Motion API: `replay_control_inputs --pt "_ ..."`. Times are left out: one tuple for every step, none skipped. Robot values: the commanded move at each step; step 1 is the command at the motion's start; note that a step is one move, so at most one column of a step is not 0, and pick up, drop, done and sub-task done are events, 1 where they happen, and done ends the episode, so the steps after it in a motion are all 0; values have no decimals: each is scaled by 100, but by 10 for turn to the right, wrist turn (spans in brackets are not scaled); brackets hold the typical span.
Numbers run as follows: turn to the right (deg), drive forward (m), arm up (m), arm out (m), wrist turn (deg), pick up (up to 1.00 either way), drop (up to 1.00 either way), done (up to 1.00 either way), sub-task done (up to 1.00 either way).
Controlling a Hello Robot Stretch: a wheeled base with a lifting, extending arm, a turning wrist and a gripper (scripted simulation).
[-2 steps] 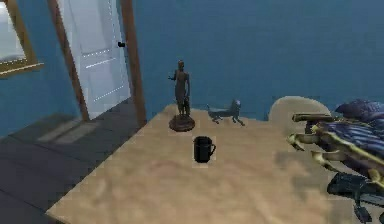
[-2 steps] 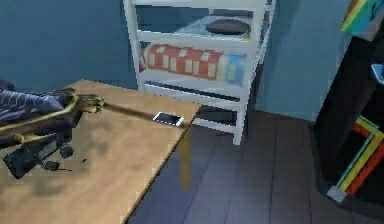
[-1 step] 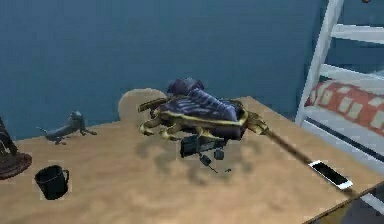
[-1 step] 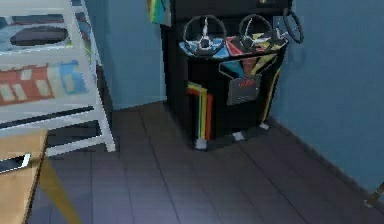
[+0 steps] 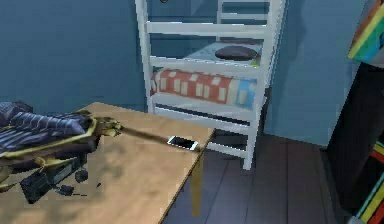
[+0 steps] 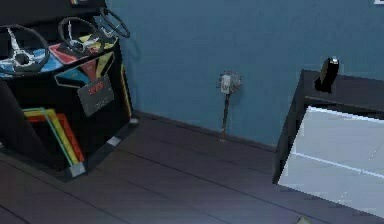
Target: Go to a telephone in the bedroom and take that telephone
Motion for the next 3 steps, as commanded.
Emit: replay_control_inputs --pt "180 0 0 0 0 0 0 0 0" --pt "0 55 0 0 0 0 0 0 0" --pt "-450 0 0 0 0 0 0 0 0"
